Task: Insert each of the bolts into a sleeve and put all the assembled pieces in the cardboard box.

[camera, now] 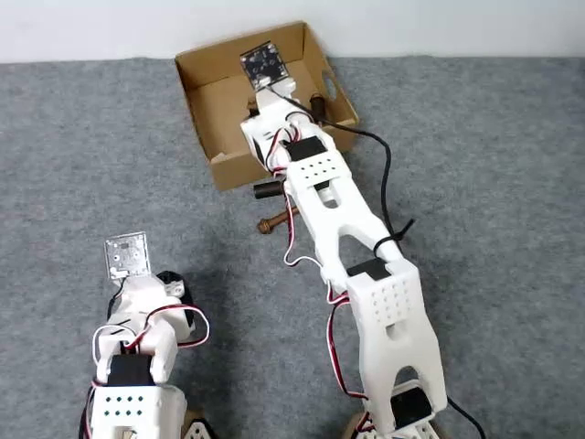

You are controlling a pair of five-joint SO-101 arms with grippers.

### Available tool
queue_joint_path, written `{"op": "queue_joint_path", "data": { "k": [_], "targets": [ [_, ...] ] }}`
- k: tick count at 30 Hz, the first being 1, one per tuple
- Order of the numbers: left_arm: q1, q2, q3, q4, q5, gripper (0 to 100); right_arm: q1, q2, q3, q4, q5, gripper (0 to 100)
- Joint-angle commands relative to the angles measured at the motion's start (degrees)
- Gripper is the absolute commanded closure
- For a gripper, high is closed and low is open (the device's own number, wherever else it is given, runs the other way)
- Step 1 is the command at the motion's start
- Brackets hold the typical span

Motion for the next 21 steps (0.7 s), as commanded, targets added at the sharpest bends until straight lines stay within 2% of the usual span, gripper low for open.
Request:
{"op": "queue_joint_path", "data": {
  "k": [1, 4, 10, 15, 21],
  "targets": [
    [-0.3, -0.2, -0.1, -1.6, 0.3, 100, 0.6, -1.3, -3.9, 3.4, 1.7, 85.7],
    [-0.3, -0.2, -0.1, -1.6, 0.3, 100, 0.4, -1.8, -4.1, 5.1, 1.7, 83.0],
    [-0.3, -0.2, -0.1, -1.6, 0.3, 100, 0.2, -1.8, -12.3, 12.2, 1.7, 92.7],
    [-0.3, -0.2, -0.1, -1.6, 0.3, 100, -0.4, -1.8, -21.4, 26.0, 1.6, 98.8],
    [-0.4, -0.2, -0.1, -1.6, 0.4, 100, -1.4, -1.6, -29.2, 40.9, 1.7, 99.0]
  ]
}}
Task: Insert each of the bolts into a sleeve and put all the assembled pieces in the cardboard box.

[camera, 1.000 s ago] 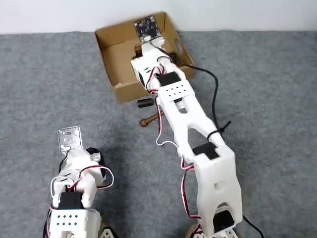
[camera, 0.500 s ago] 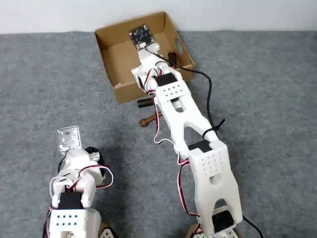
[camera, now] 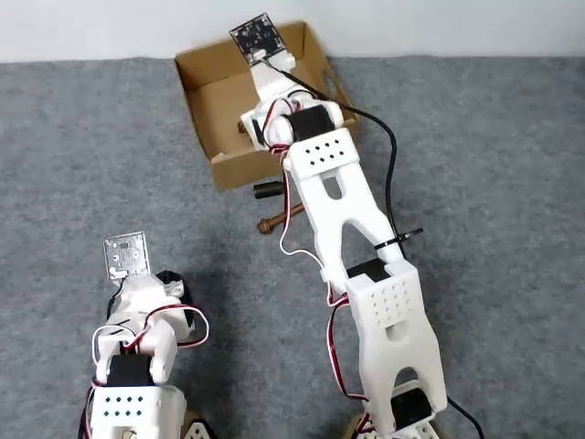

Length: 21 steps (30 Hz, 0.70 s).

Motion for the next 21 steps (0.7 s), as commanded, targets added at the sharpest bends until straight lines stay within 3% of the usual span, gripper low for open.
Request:
{"op": "queue_joint_path", "data": {
  "k": [1, 5, 15, 21],
  "targets": [
    [-0.2, -0.2, -0.1, -1.5, 0.4, 100, -0.9, -1.5, -6.2, 7.6, 0.5, 99.0],
    [-0.2, -0.2, -0.1, -1.5, 0.4, 100, -1.4, -1.4, -9.2, 14.2, 1.1, 99.0],
    [-0.2, -0.2, -0.1, -1.5, 0.4, 100, -2.0, 1.3, -9.5, 24.1, 18.3, 98.3],
    [-0.2, -0.2, -0.1, -1.5, 0.4, 100, -2.1, 6.6, -9.8, 25.0, 24.6, 80.9]
  ]
}}
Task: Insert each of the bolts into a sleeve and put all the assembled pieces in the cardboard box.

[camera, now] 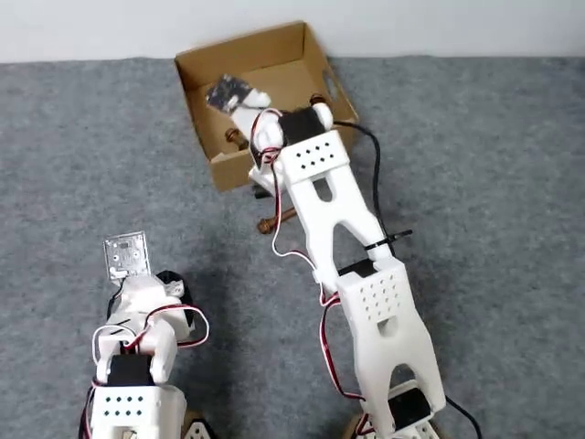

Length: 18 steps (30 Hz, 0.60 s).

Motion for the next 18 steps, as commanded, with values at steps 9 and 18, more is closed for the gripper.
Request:
{"op": "queue_joint_path", "data": {
  "k": [9, 18],
  "targets": [
    [-0.2, -0.2, 0.2, -1.6, 2.5, 100, -1.1, 7.5, -3.0, -7.4, 12.5, 83.5],
    [-0.3, -0.2, 0.2, -1.6, 2.5, 100, -1.0, 14.0, -3.0, -16.7, 16.7, 83.5]
  ]
}}
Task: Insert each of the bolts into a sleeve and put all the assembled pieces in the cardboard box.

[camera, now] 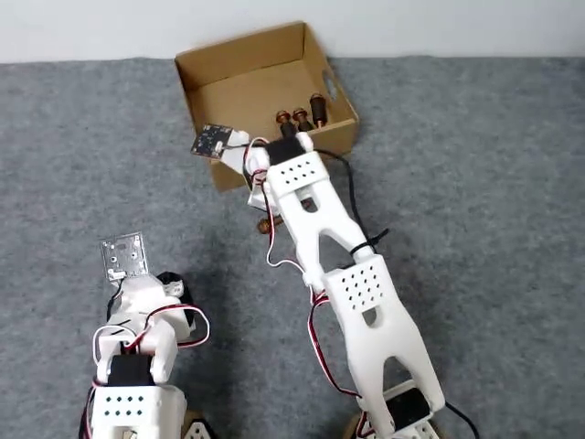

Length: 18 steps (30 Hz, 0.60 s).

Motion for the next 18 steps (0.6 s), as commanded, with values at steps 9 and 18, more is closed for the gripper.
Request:
{"op": "queue_joint_path", "data": {
  "k": [9, 18],
  "targets": [
    [-0.3, -0.2, -0.1, -1.6, 0.5, 100, -0.9, 3.7, -3.1, -5.1, 5.7, 88.7],
    [-0.3, -0.2, -0.1, -1.6, 0.5, 100, -1.6, 2.3, -4.6, -2.9, 8.4, 98.9]
  ]
}}
